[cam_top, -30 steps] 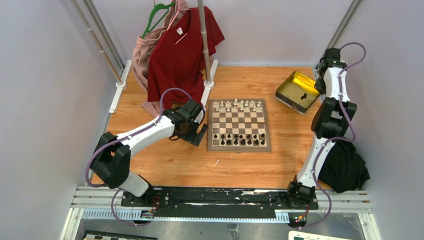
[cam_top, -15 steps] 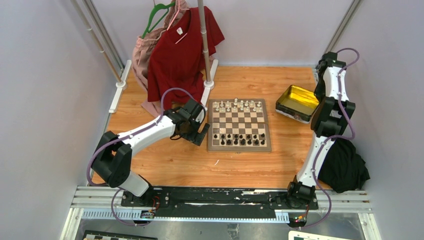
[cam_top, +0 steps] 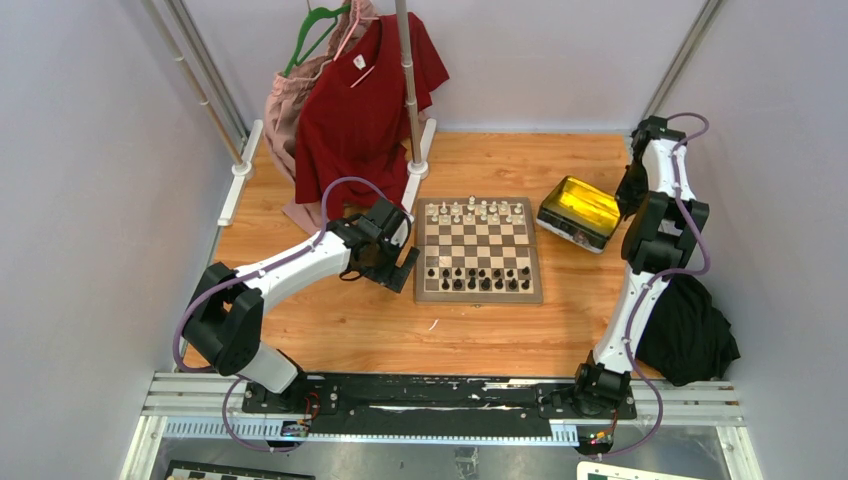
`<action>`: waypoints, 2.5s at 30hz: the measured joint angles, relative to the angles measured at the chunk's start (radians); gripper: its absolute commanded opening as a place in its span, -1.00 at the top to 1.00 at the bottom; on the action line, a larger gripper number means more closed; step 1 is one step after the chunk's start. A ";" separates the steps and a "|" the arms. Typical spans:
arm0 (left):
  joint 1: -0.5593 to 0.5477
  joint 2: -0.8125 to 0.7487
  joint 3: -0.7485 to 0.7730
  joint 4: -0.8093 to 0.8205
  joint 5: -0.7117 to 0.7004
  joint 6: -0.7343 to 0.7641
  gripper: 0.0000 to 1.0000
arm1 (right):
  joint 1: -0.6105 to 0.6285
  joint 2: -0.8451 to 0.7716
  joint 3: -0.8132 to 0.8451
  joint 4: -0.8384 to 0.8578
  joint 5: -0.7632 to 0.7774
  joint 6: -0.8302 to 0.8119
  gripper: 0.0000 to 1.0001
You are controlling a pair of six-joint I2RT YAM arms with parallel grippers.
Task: Set up the chess pieces on the board
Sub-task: Adjust the chessboard at the center of the board.
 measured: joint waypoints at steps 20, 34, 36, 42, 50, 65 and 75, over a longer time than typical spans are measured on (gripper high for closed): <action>0.000 0.003 0.020 -0.035 0.000 0.003 -0.85 | 0.002 -0.092 -0.256 0.033 -0.048 0.114 1.00; 0.000 0.036 0.035 -0.035 0.015 0.016 -0.84 | -0.053 -0.103 -0.254 0.021 -0.025 0.175 1.00; 0.000 0.036 0.035 -0.036 0.015 0.016 -0.84 | -0.060 -0.103 -0.254 0.024 -0.018 0.179 1.00; 0.000 0.038 0.040 -0.045 0.016 0.016 -0.82 | -0.067 -0.111 -0.268 0.055 0.022 0.188 1.00; 0.000 0.056 0.087 -0.062 0.023 0.016 -0.81 | -0.100 -0.172 -0.332 0.098 0.030 0.212 1.00; 0.000 0.085 0.107 -0.082 0.034 0.016 -0.81 | -0.084 -0.220 -0.404 0.200 0.158 0.246 1.00; 0.000 0.088 0.112 -0.089 0.026 0.016 -0.86 | -0.084 -0.191 -0.382 0.285 0.207 0.188 0.59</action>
